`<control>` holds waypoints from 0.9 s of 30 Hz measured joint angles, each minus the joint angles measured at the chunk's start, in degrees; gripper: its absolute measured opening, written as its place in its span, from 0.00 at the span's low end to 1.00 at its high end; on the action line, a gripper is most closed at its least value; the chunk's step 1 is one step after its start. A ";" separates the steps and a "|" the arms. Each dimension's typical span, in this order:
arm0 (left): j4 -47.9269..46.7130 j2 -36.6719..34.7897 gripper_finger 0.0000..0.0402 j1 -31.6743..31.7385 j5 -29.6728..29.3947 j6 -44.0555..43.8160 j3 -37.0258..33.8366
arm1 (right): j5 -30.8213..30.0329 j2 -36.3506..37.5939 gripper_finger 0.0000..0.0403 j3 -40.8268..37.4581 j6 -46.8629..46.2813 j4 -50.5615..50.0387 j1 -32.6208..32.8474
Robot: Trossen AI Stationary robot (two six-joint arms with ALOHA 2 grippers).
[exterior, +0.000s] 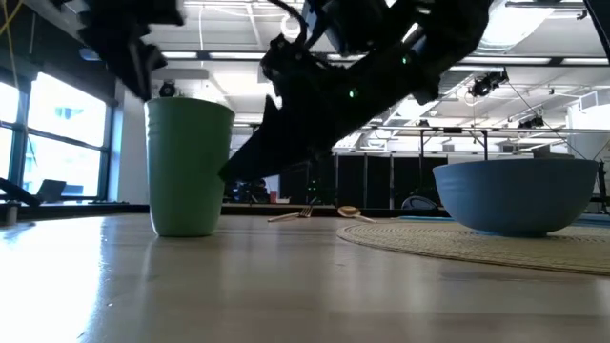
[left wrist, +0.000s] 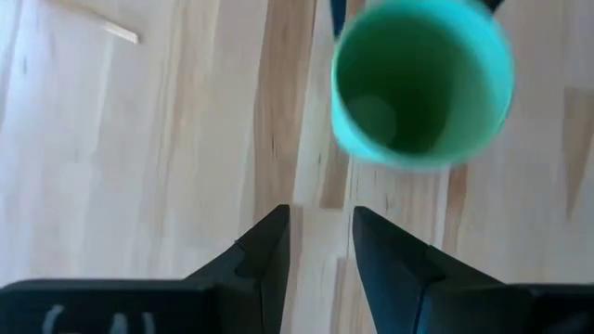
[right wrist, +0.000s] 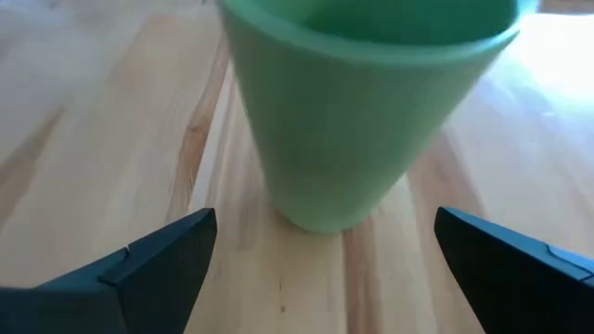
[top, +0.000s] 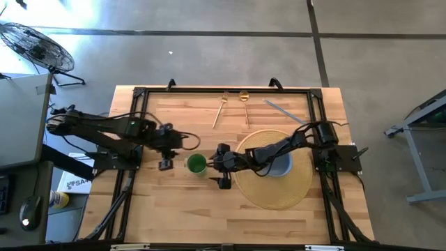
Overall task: Pick & Place Utensil
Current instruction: Put the green cup on the brown table mat to the top right of the blue bowl
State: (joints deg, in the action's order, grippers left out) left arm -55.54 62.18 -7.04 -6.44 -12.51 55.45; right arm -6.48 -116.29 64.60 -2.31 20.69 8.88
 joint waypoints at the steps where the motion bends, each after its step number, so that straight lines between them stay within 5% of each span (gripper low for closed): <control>1: 0.47 -1.84 0.29 -0.68 0.00 -0.83 -2.11 | 0.41 -0.65 0.99 0.00 0.46 0.93 -0.13; 7: 9.61 -9.60 0.29 -4.09 -0.15 -0.58 -15.32 | 1.03 -2.65 0.99 0.00 2.33 5.79 -1.04; 13: 21.57 -9.75 0.29 -4.23 2.42 2.21 -24.04 | 3.20 -5.55 0.99 0.00 4.39 12.99 -1.36; 27: 41.14 -2.53 0.29 -4.18 2.73 6.27 -27.78 | 6.11 -5.86 0.99 0.00 5.36 19.78 -2.56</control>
State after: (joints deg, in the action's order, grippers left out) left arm -14.39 59.66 -11.22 -3.70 -6.24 27.67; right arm -0.38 -122.15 64.60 3.05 40.47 6.33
